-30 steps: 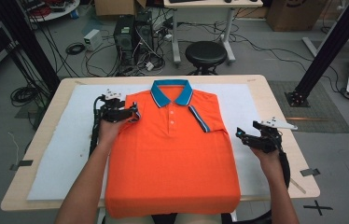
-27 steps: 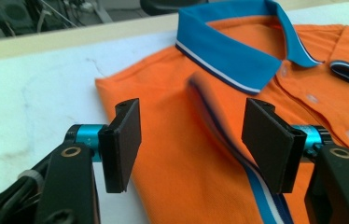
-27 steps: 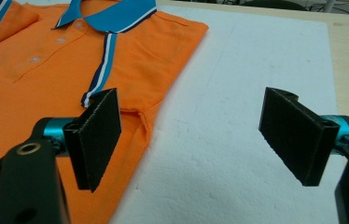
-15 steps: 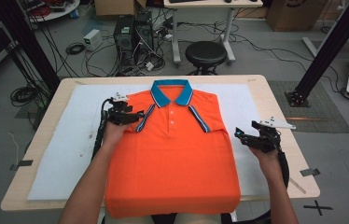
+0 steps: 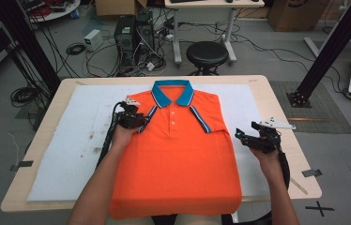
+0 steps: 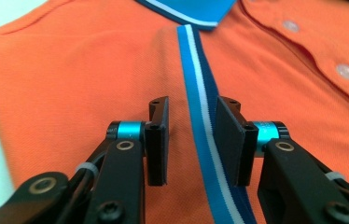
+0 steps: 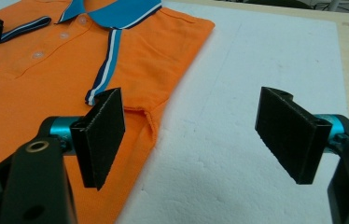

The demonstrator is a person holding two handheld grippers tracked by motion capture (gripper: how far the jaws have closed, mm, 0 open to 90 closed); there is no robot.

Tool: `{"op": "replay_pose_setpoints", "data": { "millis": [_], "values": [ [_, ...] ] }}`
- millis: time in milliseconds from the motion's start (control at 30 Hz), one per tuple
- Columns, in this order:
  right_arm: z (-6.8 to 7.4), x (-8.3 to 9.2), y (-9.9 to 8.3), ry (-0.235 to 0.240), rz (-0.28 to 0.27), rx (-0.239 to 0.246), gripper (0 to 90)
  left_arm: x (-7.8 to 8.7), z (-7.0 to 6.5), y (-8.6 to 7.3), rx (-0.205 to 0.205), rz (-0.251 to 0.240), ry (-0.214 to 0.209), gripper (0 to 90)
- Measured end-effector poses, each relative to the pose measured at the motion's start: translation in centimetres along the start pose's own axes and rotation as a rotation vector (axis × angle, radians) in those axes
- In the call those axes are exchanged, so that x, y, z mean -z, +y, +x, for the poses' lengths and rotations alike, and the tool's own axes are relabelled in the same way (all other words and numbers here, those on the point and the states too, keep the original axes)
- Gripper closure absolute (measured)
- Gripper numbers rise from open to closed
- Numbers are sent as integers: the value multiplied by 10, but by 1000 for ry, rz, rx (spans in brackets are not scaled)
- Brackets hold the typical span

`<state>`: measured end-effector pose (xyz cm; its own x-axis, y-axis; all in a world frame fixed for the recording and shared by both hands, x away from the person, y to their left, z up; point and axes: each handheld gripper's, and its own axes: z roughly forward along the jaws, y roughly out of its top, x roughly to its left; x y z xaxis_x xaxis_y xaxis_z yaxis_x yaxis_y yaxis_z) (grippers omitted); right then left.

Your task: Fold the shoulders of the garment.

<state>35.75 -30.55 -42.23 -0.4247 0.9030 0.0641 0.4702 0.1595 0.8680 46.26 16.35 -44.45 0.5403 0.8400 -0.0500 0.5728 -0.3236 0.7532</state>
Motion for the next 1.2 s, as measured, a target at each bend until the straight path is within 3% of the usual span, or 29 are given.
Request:
{"op": "replay_pose_setpoints", "data": {
  "millis": [100,133,167,200,300,333,467,667,1067,1200],
  "values": [
    [-1,0,-1,-2,-2,-2,246,3,0,1,-3,-9,-10,615],
    [-2,0,-1,0,-2,-5,246,9,2,3,36,-54,0,495],
    [-2,0,-1,0,-2,-5,246,9,2,3,36,-54,0,437],
    [-2,0,0,2,-3,-4,246,13,3,4,43,-81,2,437],
    [-1,-1,0,6,1,0,240,28,7,5,61,-188,24,292],
    [-1,-2,-1,9,2,-2,221,32,10,3,68,-221,6,258],
    [1,-5,0,6,19,6,216,49,19,-7,93,-311,-21,252],
    [1,-7,4,3,31,1,216,67,26,-22,108,-366,-1,252],
    [8,-11,12,12,43,22,216,93,38,-34,105,-414,14,252],
    [9,-11,14,16,37,3,216,95,39,-38,105,-412,21,252]
  ]
}}
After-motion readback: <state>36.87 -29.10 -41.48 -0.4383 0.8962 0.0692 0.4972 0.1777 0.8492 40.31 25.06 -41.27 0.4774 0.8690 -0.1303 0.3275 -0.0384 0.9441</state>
